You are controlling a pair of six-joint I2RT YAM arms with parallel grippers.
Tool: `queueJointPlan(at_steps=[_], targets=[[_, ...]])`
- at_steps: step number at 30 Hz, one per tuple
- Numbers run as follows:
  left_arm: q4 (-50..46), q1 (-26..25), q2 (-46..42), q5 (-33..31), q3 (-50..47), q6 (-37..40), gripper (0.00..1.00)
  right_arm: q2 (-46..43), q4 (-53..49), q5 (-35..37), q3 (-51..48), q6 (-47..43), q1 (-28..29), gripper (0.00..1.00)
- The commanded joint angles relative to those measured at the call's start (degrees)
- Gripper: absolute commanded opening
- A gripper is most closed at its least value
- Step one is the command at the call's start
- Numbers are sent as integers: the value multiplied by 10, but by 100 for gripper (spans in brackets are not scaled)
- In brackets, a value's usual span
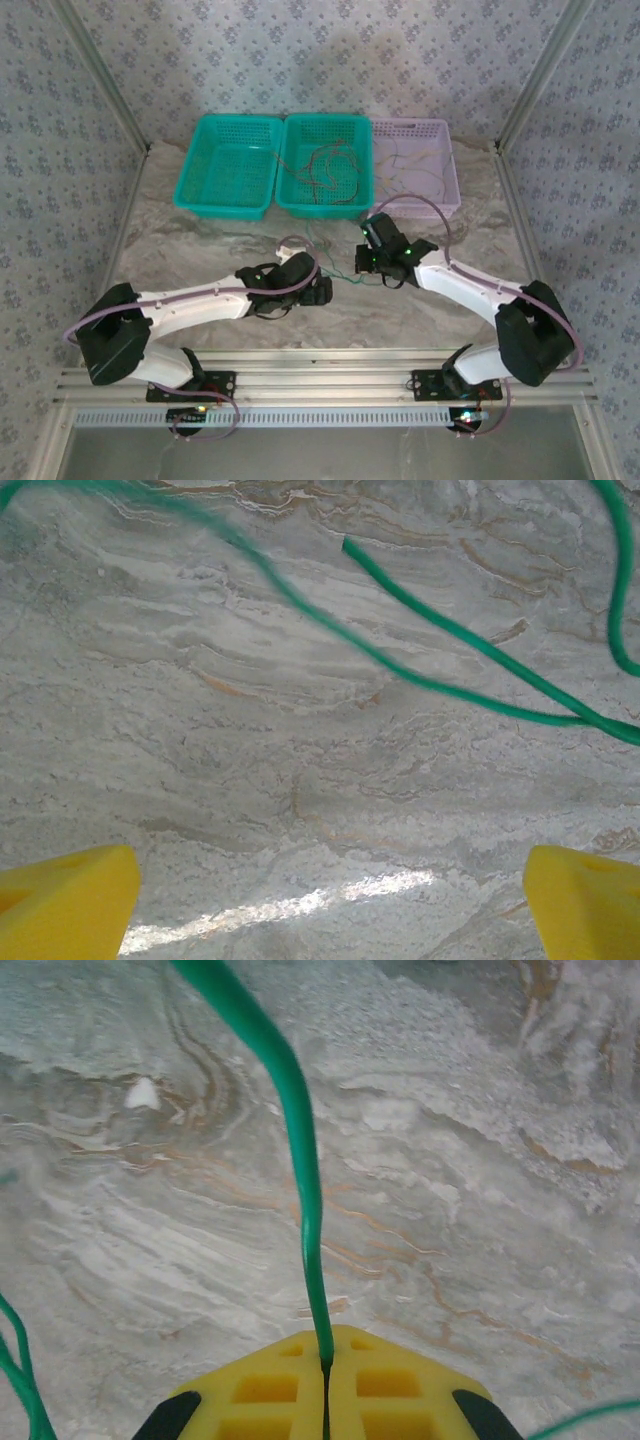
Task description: Untangle the cables
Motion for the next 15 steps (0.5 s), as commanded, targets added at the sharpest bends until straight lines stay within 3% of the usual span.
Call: queueJointPlan(at_steps=[1,8,15], targets=[[3,-4,-8,-16,21,-10,95,-25,8,-33,3,-31,7,0],[-1,3,-70,-71,-5,-15,75,-60,6,-51,-13,-57,5,0],[20,14,-95,-53,-35,-28,81,-88,17,-66,-19,-61,1,0]])
